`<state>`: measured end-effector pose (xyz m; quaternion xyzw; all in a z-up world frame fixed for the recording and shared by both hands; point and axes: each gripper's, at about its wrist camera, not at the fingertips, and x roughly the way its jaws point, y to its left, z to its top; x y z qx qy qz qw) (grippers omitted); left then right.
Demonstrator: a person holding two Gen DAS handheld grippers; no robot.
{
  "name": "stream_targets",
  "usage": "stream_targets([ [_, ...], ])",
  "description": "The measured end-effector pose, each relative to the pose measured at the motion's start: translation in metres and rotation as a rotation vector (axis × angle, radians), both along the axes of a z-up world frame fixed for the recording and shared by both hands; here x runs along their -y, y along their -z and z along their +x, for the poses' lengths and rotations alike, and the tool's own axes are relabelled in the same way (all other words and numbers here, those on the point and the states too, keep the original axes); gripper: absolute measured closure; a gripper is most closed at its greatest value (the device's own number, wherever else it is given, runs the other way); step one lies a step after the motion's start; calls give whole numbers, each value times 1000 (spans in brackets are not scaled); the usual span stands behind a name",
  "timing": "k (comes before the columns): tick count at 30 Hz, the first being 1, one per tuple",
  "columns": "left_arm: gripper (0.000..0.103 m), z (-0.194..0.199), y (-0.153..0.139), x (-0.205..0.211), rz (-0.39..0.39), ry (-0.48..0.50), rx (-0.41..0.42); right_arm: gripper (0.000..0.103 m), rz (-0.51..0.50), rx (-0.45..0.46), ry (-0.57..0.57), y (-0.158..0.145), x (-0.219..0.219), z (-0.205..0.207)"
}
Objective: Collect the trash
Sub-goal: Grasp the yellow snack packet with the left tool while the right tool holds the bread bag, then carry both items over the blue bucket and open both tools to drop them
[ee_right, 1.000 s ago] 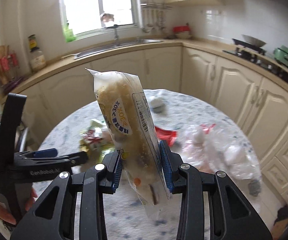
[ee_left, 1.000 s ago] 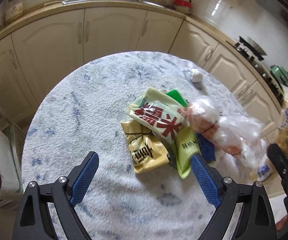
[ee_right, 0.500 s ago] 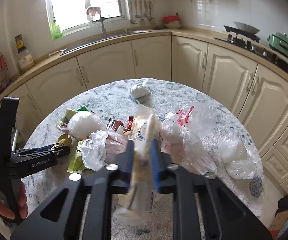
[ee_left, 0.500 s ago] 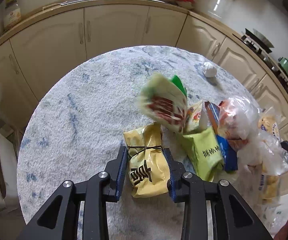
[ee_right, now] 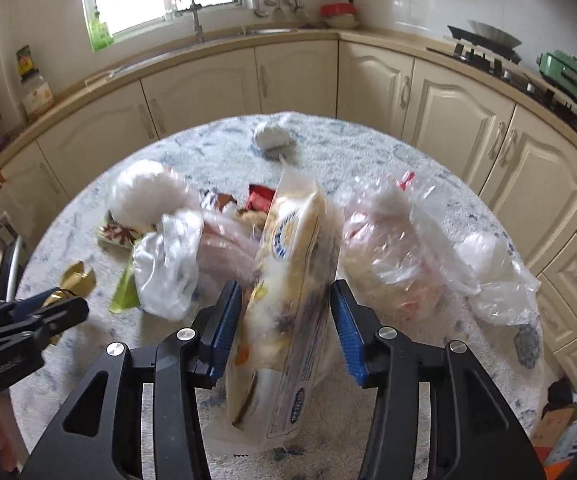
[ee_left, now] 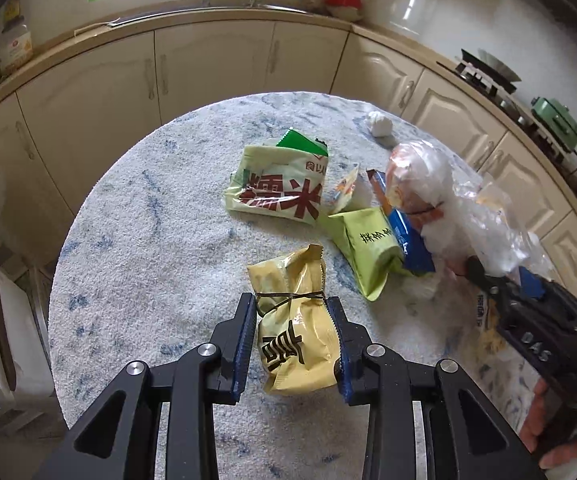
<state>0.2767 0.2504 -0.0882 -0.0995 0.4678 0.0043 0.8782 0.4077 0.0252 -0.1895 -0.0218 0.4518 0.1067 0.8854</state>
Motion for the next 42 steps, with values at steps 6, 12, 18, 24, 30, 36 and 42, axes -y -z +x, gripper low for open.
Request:
stream_targets([
  [6,73,-9,0,0,0,-3,-12,69,51,10,16,-4,11,-3],
  [12,73,-16,-11,8,3,11,15,69,102,8,26,-17,20,-17],
  [18,73,-33,-27,20,18,38,52,69,114,48,37,-33,27,-44],
  [24,73,-57,-46,42,30,87,96,69,130,98,61,-53,42,-72],
  [30,73,-74,-61,77,46,179,126,69,129,141,133,-69,73,-99],
  [36,73,-82,-65,127,48,301,128,69,120,159,257,-75,117,-125],
  [42,73,-84,-62,186,43,448,120,69,96,167,401,-75,171,-155],
])
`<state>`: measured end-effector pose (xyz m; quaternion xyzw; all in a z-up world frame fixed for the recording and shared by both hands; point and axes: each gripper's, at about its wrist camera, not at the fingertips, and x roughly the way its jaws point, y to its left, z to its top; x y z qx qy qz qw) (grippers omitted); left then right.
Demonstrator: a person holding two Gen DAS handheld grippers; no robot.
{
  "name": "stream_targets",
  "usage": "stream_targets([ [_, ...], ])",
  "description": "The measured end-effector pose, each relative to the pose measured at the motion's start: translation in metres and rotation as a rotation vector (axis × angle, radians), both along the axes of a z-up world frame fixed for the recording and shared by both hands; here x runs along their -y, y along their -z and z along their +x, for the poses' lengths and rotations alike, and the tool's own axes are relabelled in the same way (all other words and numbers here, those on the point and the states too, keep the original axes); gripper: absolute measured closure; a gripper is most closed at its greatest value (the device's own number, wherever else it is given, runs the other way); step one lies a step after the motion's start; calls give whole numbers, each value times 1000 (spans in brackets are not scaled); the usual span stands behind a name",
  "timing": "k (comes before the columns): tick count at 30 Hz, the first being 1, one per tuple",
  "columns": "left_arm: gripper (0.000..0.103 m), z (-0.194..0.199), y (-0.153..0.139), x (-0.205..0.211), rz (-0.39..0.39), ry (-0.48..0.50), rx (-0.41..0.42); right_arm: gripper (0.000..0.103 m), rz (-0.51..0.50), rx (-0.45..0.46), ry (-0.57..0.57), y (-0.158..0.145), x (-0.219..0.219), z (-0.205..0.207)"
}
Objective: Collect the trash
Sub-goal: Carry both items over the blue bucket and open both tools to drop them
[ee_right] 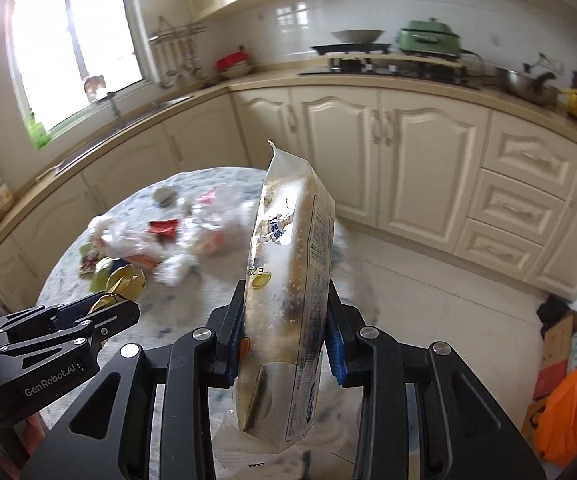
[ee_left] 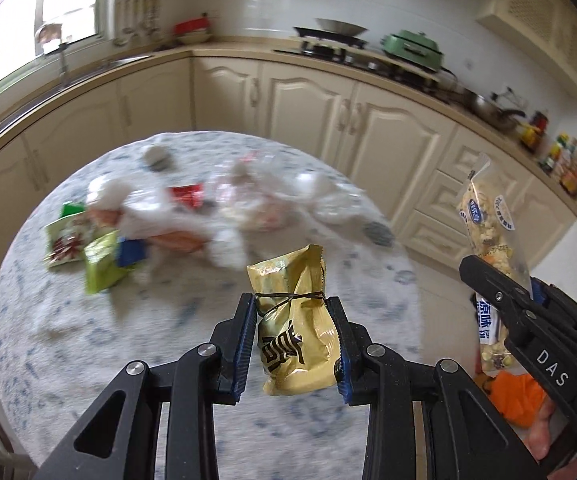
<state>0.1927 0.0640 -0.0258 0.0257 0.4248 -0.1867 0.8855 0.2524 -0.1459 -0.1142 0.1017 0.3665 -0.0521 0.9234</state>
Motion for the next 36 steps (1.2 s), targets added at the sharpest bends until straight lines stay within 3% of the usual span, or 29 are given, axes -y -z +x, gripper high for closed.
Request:
stream_targets([
  [12,72,-1,28,140,43,275,-43,69,5,-40,299,15,118,-64],
  [21,72,26,76,231,126,397,-115,69,19,-104,472,47,187,-104],
  [28,70,55,111,295,194,464,-164,69,89,-171,562,80,220,-126],
  [29,65,57,116,302,209,463,-165,69,98,-177,567,84,221,-128],
  [30,48,61,121,309,236,444,-160,69,106,-184,572,88,223,-129],
  [32,30,67,128,320,245,432,-152,69,111,-198,575,92,225,-128],
  [36,30,73,133,327,241,420,-151,69,111,-218,562,101,224,-122],
])
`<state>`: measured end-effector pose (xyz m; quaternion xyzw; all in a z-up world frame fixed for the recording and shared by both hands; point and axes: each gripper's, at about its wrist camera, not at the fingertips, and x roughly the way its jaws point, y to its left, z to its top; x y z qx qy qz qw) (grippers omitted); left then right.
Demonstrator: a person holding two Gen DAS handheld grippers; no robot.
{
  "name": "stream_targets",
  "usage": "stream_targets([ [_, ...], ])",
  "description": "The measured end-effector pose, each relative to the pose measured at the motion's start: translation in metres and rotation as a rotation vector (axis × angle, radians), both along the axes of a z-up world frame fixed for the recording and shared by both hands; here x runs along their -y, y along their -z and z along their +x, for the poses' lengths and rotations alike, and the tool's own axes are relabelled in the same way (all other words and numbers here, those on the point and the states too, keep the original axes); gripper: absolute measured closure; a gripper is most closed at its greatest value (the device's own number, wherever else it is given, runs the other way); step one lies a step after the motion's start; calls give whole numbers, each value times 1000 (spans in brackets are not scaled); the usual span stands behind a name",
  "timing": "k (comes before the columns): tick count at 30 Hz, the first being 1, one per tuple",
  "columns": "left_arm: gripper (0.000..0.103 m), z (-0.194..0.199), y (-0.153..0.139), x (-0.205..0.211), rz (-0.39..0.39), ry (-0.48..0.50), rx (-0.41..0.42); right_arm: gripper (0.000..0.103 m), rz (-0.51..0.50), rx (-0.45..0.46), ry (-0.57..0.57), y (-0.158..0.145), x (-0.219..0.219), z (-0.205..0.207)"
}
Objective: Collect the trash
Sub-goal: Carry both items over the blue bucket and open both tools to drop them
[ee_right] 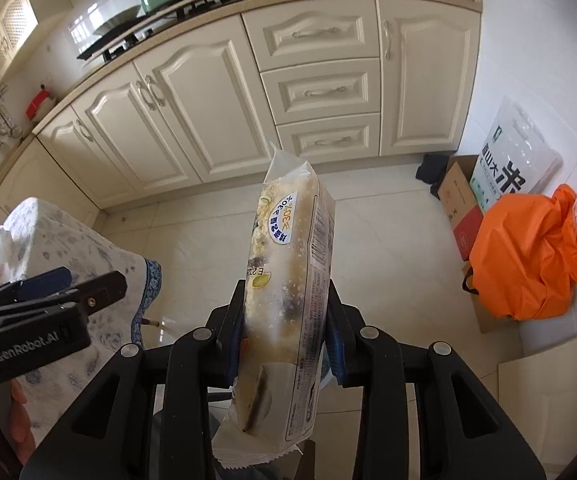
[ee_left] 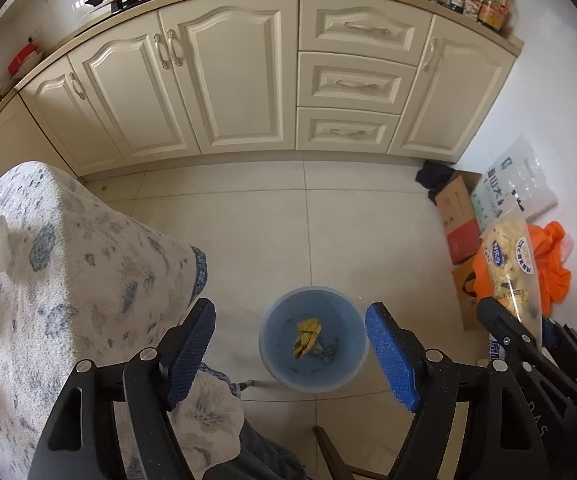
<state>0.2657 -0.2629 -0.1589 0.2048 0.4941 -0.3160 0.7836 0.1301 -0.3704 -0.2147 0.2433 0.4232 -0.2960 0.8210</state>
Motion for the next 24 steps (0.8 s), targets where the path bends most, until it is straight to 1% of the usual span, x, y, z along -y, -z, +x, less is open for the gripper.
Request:
stream_targets([
  [2,29,3,2,-2,0,-20,5,69,6,-7,-15,3,-1,6],
  [5,30,4,-1,-17,-10,-55,9,69,6,-7,-48,5,-8,20],
  [8,29,-5,-13,-41,-23,-78,28,63,-9,4,-67,3,-16,31],
  [9,29,-7,-15,-45,-28,-86,33,50,-3,9,-72,1,-18,34],
  [10,29,-8,-16,-50,-34,-95,36,32,2,17,-71,0,-20,36],
  [12,29,-10,-19,-58,-48,-107,33,16,-11,37,-58,-5,-22,36],
  [17,29,-25,-24,-77,-40,-120,61,16,-32,25,-58,-11,-30,39],
  [20,29,-30,-26,-84,-50,-120,42,16,-45,14,-59,-14,-33,39],
  [24,29,-31,-32,-95,-54,-119,40,16,-50,17,-66,-18,-38,37],
])
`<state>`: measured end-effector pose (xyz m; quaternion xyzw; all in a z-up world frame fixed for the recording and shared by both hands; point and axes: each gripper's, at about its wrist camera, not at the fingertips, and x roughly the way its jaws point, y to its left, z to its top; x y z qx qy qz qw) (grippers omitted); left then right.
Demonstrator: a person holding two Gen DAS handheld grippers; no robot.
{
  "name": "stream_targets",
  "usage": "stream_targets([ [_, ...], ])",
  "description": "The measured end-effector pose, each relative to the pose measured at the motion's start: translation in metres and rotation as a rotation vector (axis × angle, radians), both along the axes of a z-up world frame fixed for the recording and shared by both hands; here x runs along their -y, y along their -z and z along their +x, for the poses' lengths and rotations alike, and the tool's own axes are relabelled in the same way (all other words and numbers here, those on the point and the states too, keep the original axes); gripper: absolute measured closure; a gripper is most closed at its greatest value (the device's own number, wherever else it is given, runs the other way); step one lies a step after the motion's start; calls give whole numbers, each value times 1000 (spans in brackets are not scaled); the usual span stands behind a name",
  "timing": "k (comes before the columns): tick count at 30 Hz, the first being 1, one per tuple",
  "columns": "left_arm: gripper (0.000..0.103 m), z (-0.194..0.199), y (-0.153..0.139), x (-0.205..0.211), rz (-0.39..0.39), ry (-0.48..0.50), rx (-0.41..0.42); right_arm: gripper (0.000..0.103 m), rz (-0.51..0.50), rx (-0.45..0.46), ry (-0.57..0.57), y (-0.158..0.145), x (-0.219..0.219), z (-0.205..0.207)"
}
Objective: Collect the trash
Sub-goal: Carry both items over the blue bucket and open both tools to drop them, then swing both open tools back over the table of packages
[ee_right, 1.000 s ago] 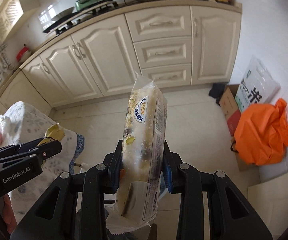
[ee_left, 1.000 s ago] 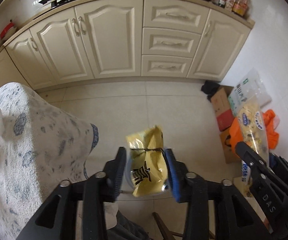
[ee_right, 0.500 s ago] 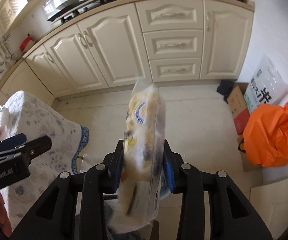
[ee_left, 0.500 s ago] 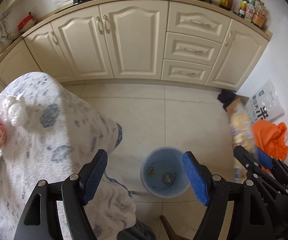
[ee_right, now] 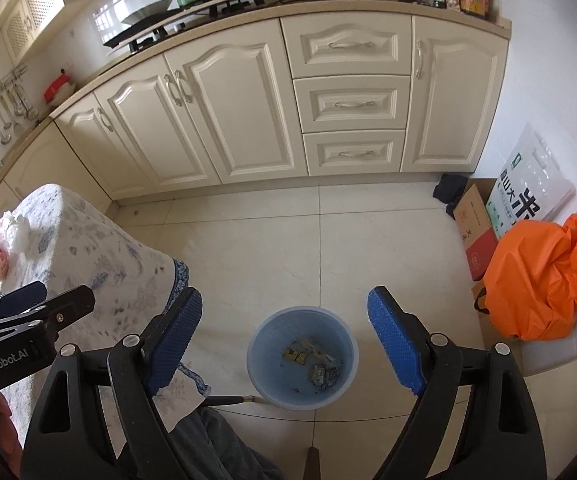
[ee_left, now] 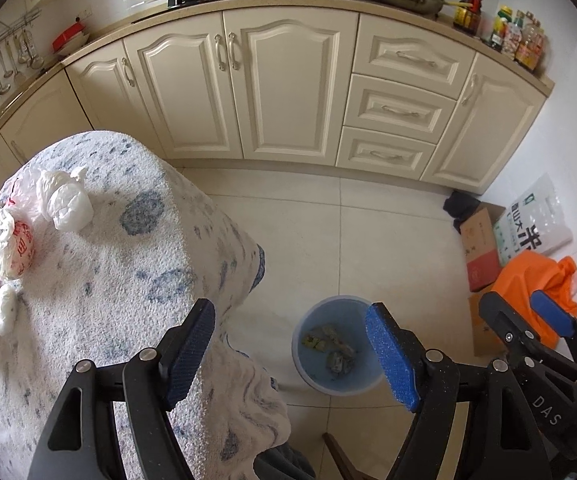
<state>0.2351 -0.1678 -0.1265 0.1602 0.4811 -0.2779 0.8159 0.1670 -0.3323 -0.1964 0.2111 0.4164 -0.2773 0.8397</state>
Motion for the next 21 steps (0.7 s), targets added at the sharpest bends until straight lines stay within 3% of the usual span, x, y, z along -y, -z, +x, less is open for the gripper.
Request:
stream_targets([
  [9,29,-8,-18,-31,-24,-25,18,16,-27,17,-14,-14,-13,-4],
  [21,29,-28,-52,-95,-67,-107,68,16,-64,74,-118,-39,-58,4],
])
